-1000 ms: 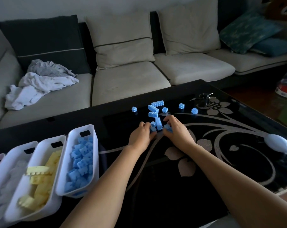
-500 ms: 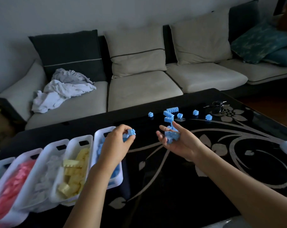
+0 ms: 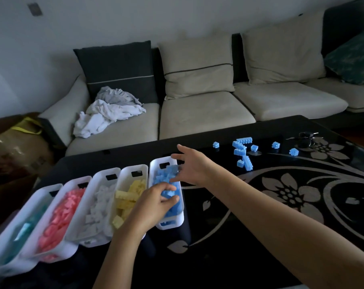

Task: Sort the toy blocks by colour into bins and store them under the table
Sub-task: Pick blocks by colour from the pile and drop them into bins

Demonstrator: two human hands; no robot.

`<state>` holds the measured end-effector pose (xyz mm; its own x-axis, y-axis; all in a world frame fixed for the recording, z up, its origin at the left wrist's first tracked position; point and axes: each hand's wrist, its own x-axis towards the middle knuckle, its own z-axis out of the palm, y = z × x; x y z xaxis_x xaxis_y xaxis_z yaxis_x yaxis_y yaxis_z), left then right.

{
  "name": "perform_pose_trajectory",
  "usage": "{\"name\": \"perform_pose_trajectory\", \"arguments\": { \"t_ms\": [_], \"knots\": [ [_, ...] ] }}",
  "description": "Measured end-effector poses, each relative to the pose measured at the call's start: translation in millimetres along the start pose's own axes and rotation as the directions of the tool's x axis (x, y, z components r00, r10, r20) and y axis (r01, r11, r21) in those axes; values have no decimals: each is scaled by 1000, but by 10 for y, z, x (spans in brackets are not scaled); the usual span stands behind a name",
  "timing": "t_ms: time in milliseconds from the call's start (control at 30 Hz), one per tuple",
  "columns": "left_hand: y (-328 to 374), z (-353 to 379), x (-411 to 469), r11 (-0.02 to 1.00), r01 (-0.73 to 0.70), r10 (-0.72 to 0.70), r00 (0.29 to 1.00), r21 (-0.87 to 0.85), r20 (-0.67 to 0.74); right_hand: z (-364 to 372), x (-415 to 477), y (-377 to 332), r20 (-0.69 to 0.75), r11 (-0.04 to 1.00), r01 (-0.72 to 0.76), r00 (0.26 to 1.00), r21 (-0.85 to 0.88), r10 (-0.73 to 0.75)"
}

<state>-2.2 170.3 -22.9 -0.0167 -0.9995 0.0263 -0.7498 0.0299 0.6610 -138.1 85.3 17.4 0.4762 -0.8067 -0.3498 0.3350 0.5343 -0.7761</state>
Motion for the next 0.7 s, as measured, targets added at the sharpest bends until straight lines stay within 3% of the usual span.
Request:
{"name": "perform_pose_trajectory", "arguments": {
  "t_ms": [200,300,367,433,467,600,700],
  "knots": [
    [20,-110,35,997,-37,37,999,-63,-2,-27,57,-136,30,995,23,999,-97,-20],
    [127,-108,132,997,-63,63,998,-35,-4,-242,22,-216,-57,930,129,986,-343,-158],
    [242,-99,233,996,-86,86,996,-9,6,-545,27,-269,-98,827,170,960,-536,-261],
    [380,-76,370,993,-120,120,993,-5,9,-848,-25,-320,-128,503,134,883,-854,-452],
    [448,-59,453,990,-140,140,990,4,7,-1073,9,-337,-141,387,96,830,-917,-540],
    [671,92,869,989,-139,137,990,54,35,-1886,-108,-365,-264,303,-52,645,-952,-718],
    [802,290,1196,990,-96,84,990,103,117,-2384,-163,-387,-256,209,-149,495,-966,-831]
  ]
}}
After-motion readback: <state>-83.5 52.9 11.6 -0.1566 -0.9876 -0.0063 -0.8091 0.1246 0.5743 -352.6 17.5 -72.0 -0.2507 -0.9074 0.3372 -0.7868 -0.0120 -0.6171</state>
